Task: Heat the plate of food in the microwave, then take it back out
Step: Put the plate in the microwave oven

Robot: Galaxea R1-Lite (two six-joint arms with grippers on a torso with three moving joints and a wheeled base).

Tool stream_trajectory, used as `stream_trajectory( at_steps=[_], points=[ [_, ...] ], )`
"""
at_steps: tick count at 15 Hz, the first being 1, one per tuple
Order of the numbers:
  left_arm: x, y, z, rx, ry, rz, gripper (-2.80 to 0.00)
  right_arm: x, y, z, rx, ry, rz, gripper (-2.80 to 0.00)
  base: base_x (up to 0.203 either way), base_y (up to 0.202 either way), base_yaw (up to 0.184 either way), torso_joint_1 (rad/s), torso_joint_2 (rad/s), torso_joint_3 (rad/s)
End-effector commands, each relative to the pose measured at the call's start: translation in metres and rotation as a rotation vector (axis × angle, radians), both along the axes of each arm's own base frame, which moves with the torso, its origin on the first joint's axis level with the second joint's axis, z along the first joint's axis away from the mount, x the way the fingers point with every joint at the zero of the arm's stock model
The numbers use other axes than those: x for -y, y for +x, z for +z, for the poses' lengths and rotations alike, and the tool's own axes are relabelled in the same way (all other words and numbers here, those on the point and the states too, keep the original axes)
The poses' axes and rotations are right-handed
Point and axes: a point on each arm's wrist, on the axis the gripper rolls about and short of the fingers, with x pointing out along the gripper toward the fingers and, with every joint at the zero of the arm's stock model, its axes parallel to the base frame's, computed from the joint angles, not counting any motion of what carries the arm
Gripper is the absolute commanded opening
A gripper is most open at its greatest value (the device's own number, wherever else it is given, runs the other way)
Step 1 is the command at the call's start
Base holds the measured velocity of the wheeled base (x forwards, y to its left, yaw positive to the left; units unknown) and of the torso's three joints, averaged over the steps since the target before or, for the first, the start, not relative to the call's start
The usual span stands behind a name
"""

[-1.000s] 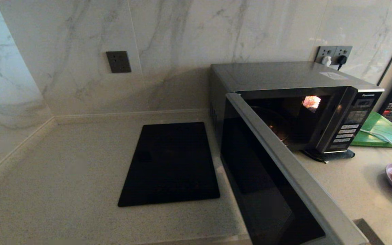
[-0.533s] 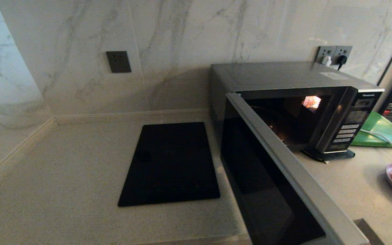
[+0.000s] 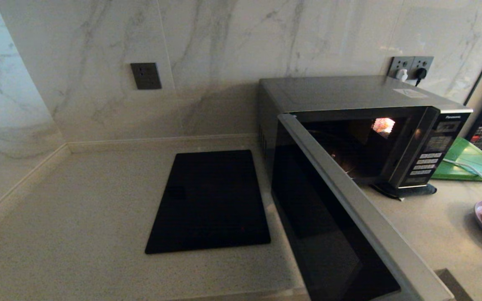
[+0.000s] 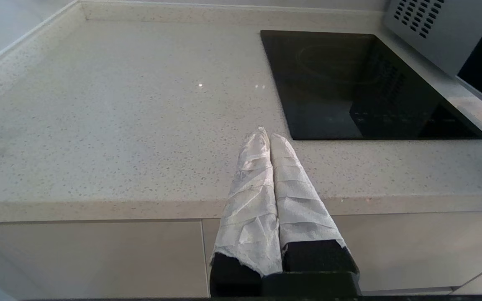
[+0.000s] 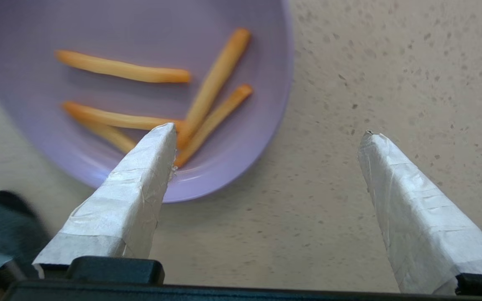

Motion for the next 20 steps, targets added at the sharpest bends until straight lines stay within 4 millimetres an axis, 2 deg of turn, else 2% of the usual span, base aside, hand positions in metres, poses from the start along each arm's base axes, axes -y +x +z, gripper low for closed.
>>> stream_trajectory(
  at_steps=[1, 9, 20],
  points=[
    [0.000, 0.000, 0.000, -0.001, -0.001, 0.001, -2.80, 0.001, 0.001, -0.013, -0.039, 0.043, -0.004, 0.00, 0.000, 0.000, 0.000, 0.000, 0.00, 0.000],
    [0.000, 0.000, 0.000, -0.001, -0.001, 0.001, -2.80, 0.012, 0.004, -0.046, -0.091, 0.102, -0.018, 0.00, 0.000, 0.000, 0.000, 0.000, 0.00, 0.000],
    [0.000, 0.000, 0.000, -0.001, -0.001, 0.001, -2.80, 0.022, 0.014, -0.057, -0.086, 0.098, -0.015, 0.00, 0.000, 0.000, 0.000, 0.000, 0.00, 0.000]
  ],
)
